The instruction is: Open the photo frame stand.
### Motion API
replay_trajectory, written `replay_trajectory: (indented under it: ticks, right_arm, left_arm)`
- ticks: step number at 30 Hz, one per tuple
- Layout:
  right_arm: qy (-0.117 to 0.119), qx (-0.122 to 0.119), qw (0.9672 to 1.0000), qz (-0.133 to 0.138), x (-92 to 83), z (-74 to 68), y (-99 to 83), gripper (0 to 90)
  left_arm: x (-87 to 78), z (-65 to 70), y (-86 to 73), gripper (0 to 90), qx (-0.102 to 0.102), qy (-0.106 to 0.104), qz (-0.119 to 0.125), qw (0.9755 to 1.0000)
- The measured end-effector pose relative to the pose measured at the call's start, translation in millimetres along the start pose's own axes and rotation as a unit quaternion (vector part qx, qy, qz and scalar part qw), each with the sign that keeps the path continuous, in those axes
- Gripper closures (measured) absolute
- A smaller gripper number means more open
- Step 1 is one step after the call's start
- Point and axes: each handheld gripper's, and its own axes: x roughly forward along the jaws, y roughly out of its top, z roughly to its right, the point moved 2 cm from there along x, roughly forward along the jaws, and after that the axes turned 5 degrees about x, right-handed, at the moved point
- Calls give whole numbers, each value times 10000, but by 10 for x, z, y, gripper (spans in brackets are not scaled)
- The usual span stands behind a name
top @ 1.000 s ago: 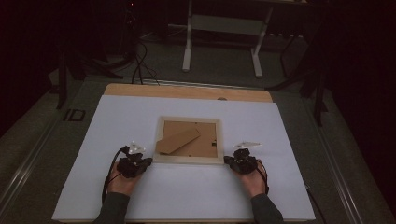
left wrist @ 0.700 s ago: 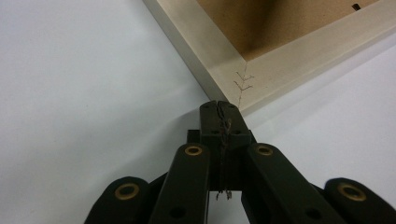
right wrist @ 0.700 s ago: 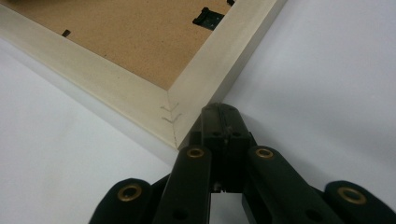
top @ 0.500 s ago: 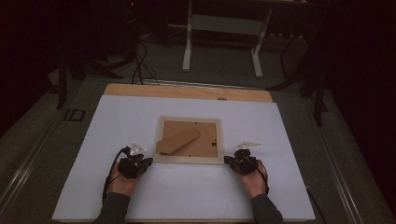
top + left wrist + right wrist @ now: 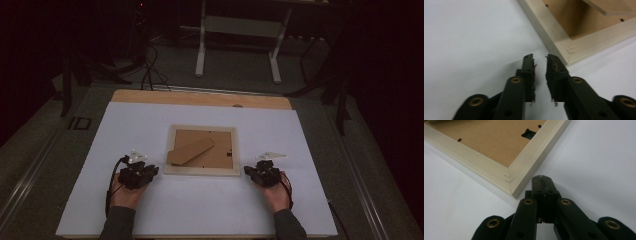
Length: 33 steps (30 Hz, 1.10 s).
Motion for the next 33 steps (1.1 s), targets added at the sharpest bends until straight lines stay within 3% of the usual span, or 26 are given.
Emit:
replay_trajectory:
  ticks: [4, 10, 18, 26, 33]
  right_arm:
    - [52, -11, 10000, 18, -12, 12, 4, 846]
    - [205, 18, 9998, 44, -76, 37, -7, 780]
    - [319, 96, 9993, 154, -184, 94, 9, 729]
    - [276, 96, 9994, 161, -199, 103, 9, 642]
    - [336, 110, 9992, 179, -226, 114, 17, 629]
  left_arm:
    - [-49, -13, 8, 647, -160, -98, 153, 9997]
    - [-167, 35, 47, 615, -198, -19, 621, 9979]
    - [-297, 113, 248, 557, 18, -210, 648, 9977]
    - [-403, 140, 600, 479, 212, -487, 653, 9965]
    - [-301, 160, 845, 448, 415, -716, 476, 9954]
